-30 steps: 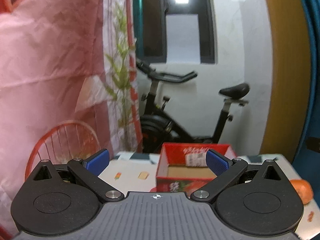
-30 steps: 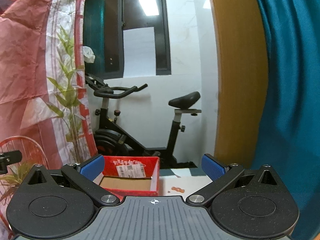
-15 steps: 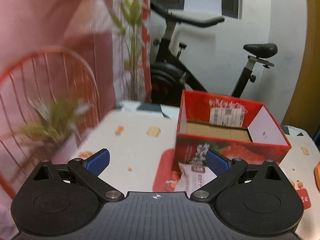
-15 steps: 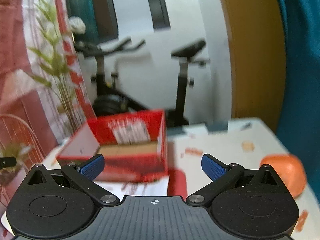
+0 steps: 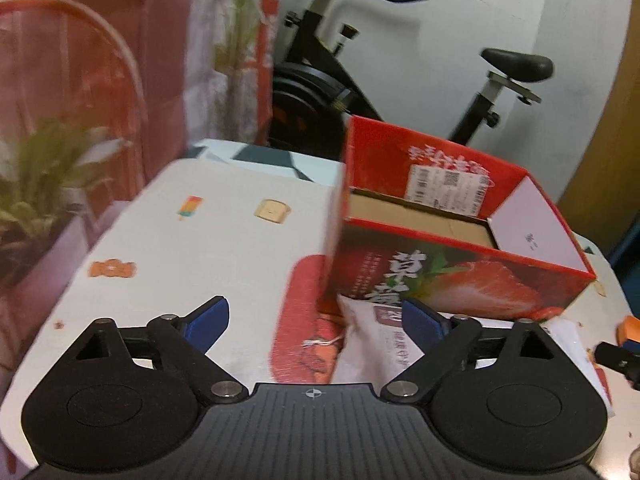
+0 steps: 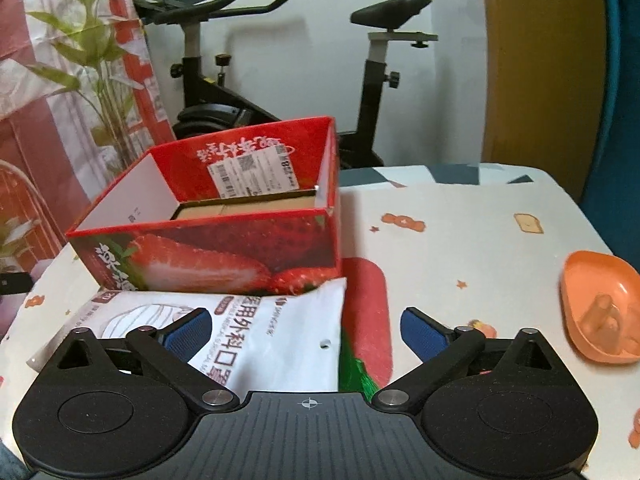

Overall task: Organize soft objects
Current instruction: 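Move the right tool to the white mask bag and close on it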

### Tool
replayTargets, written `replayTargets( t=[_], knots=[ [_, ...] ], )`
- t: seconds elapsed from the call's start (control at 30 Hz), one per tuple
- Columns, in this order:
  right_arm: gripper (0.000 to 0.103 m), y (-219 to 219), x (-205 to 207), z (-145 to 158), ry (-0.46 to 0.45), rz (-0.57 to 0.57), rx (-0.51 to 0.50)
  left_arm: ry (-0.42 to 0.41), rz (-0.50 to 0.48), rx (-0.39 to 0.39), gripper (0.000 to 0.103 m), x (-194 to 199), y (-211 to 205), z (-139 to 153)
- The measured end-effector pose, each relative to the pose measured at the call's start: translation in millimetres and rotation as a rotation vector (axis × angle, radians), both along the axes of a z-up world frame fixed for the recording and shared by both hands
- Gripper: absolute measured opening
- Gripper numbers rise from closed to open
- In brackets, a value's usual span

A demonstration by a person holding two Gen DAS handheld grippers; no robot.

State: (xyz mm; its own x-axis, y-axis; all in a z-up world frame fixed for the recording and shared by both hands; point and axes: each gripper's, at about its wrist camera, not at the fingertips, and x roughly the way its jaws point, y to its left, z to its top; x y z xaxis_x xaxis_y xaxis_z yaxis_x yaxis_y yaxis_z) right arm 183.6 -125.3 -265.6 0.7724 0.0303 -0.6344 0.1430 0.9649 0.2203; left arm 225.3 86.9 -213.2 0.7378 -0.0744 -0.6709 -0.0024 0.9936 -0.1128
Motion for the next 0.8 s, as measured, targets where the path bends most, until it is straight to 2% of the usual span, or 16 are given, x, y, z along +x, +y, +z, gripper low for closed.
replayTargets(
  t=[0.17, 0.23, 0.3, 0.43, 0.6, 0.67, 0.8],
  knots=[
    [0.072, -4.2, 15.2, -12.2, 0.049, 0.056, 0.04, 0.069, -0.088, -0.03, 0.074, 18.1, -7.7, -15.5],
    [0.065, -8.4, 21.0, -19.2, 0.07, 0.064, 0.064, 0.12, -0.105, -0.063, 0.07, 28.5, -6.0, -24.6],
    [0.063, -9.4, 26.2, -23.9, 0.087, 0.074, 0.073, 0.159, -0.117, -0.088, 0.065, 36.3, -2.9, -32.6],
    [0.057, -15.2, 35.3, -33.5, 0.118, 0.09, 0.109, 0.213, -0.158, -0.101, 0.065, 49.2, -2.2, -47.0],
    [0.053, -24.6, 47.6, -41.2, 0.161, 0.134, 0.157, 0.291, -0.208, -0.199, 0.065, 66.3, 2.9, -60.5],
    [0.045, -29.8, 56.0, -39.1, 0.178, 0.169, 0.16, 0.305, -0.233, -0.202, 0.063, 73.9, 3.3, -61.2],
    [0.037, -40.1, 73.5, -35.3, 0.221, 0.238, 0.17, 0.32, -0.283, -0.182, 0.06, 84.9, 1.5, -61.8]
  ],
)
